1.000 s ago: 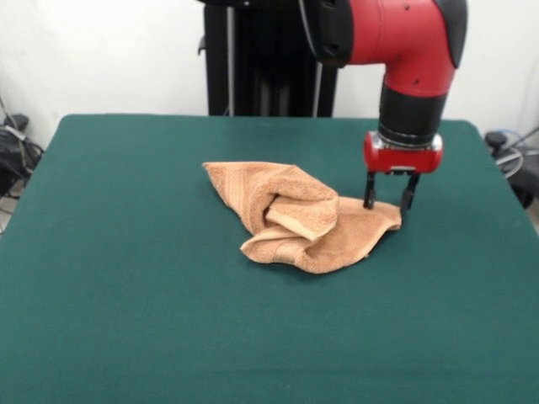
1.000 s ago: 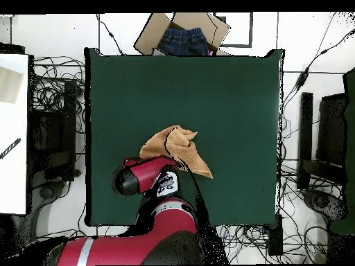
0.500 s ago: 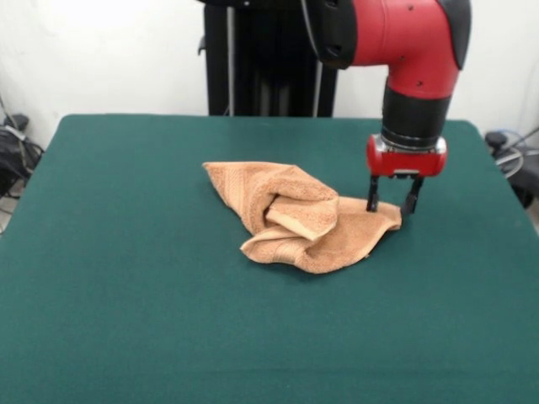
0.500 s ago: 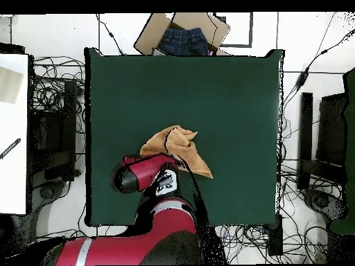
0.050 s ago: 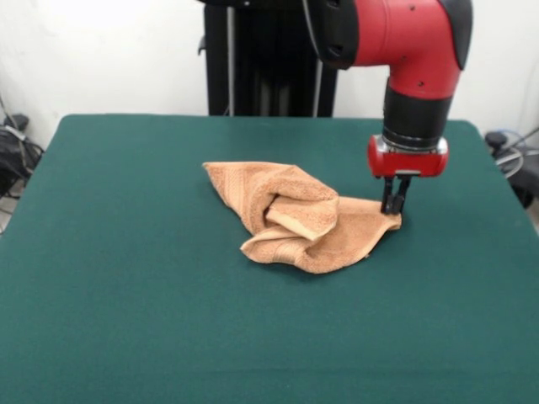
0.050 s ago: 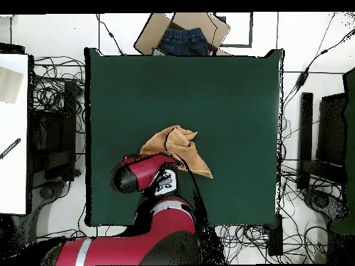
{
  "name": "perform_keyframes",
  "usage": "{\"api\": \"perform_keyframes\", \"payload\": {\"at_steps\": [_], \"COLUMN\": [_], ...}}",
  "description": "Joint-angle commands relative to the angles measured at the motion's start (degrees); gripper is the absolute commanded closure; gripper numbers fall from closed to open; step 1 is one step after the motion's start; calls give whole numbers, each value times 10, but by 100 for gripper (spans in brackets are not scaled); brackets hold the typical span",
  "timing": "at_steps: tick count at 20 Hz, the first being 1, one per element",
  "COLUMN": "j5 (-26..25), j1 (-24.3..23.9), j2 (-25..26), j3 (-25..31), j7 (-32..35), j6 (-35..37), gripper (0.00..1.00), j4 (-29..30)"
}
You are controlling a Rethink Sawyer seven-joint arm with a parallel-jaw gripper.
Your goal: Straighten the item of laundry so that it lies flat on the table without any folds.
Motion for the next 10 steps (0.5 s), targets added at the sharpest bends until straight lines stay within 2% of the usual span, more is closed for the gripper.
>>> {"api": "perform_keyframes", "payload": {"at_steps": [1,10], "j5": [10,11], "j1": [5,7], "j2": [9,9], "j3": [34,32], "j7": [34,35], "j6": [43,48], "gripper": [100,100], "j4": [-34,-35]}}
